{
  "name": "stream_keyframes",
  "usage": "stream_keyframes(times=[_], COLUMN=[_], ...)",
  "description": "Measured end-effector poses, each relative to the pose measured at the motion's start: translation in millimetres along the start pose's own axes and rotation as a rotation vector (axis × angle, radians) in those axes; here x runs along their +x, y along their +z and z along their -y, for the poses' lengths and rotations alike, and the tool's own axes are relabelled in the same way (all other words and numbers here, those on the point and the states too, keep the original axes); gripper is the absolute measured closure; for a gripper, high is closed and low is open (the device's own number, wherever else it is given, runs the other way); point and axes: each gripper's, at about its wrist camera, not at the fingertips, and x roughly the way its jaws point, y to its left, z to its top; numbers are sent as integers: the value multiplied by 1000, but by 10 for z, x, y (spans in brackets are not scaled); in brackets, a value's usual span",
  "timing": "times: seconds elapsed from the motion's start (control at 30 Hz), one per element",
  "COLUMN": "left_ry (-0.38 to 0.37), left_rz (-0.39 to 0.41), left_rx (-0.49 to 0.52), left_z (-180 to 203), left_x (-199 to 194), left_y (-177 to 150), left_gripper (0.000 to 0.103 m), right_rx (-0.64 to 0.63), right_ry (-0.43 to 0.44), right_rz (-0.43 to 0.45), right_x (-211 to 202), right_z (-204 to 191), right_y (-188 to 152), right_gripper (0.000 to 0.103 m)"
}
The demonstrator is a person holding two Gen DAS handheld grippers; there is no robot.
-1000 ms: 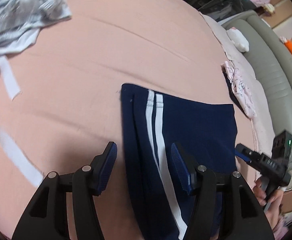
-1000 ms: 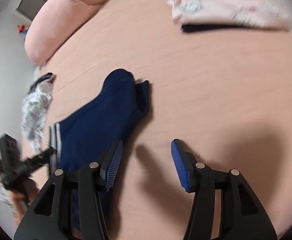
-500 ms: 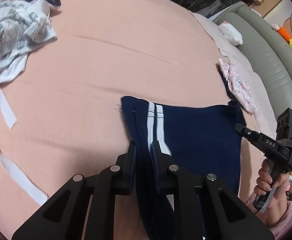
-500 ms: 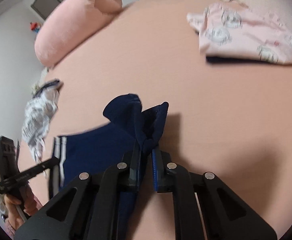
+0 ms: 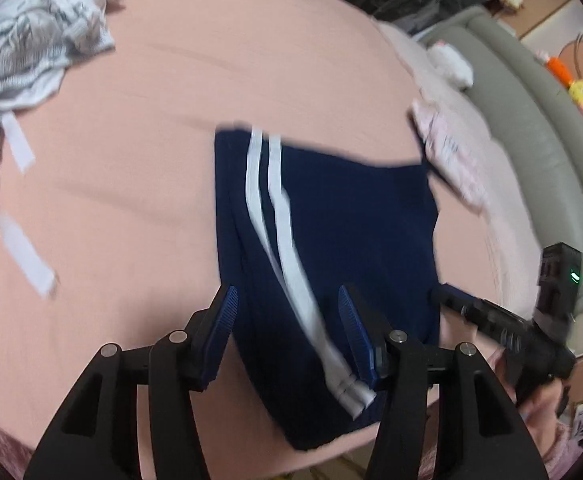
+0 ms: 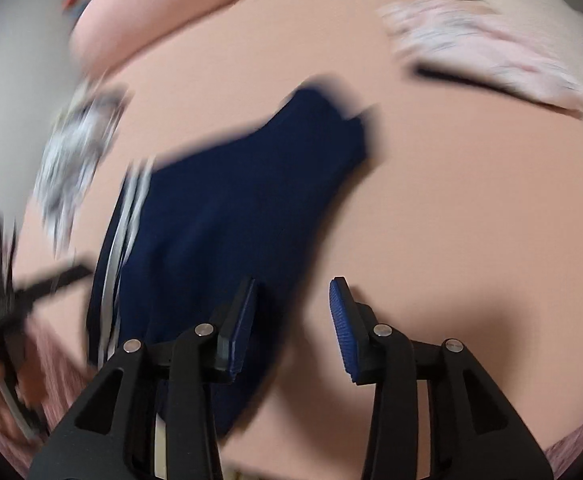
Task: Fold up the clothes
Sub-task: 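Grasp the jacket hem with both tools and lift it off the bed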
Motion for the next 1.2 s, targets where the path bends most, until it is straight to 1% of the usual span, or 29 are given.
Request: stream_keyframes(times=[0.07,0.1,0.2,0.23,0.27,0.3,0.33,0.4,0.43,0.47,0.5,0.57,0.6,0.67,0.73,0.77,0.8,0.87,0.9,0.93,1.0,1.1,1.2], left_ry=[111,113,111,82,49,17,-27,-112,-164,-212,-238,-263,-273,-272,-258,-250,-247,-238,-236,-243,-249,-262,-281], left_rz=[-33,-20,16,16,-3,-27,-46,-84,-100,-114,-119,-110,-104,-78,-75,-77,-74,-74,-75,-80,-77,-76,-81], left_rx=[25,6,-50,-71,-86,-97,-117,-171,-206,-237,-251,-258,-260,-250,-231,-223,-211,-192,-186,-193,-202,-216,-237], left_z=[-7,-22,-61,-56,-55,-61,-88,-152,-203,-248,-269,-299,-310,-300,-287,-280,-268,-251,-244,-245,-265,-233,-193], left_x=[95,13,-235,-318,-350,-335,-295,-195,-133,-77,-50,-44,-42,-44,-9,1,-17,-49,-59,-56,-102,-196,-291], left_y=[-91,-115,-189,-233,-286,-338,-400,-505,-566,-627,-682,-735,-757,-770,-774,-774,-766,-775,-780,-784,-790,-824,-885], left_gripper=[50,53,52,52,51,51,50,48,47,46,46,46,46,46,48,48,49,53,60,65,69,71,72], right_rx=[-80,-94,-120,-128,-135,-137,-113,-49,-29,-15,-25,-42,-42,-35,-22,-17,-18,-17,-11,-1,35,30,8], right_ry=[-41,-52,-39,-37,-44,-45,-20,100,137,163,148,121,125,130,129,123,132,160,168,184,236,271,280], right_rz=[-30,-20,24,37,40,41,27,-8,-26,-40,-38,-32,-20,-3,8,6,9,13,15,13,10,12,-4], right_x=[63,53,-187,-268,-354,-429,-449,-393,-349,-309,-289,-253,-256,-208,-118,-57,-57,-68,-81,-99,-158,-319,-455], right_z=[-181,-190,-135,-120,-114,-104,-93,-80,-75,-78,-113,-176,-183,-197,-216,-235,-243,-255,-244,-226,-174,-203,-292], right_y=[-173,-213,-271,-296,-343,-390,-432,-530,-584,-635,-674,-747,-755,-742,-705,-675,-656,-632,-645,-652,-669,-695,-724], right_gripper=[64,64,63,61,53,47,47,47,46,46,46,46,46,46,46,50,63,71,75,76,79,80,80])
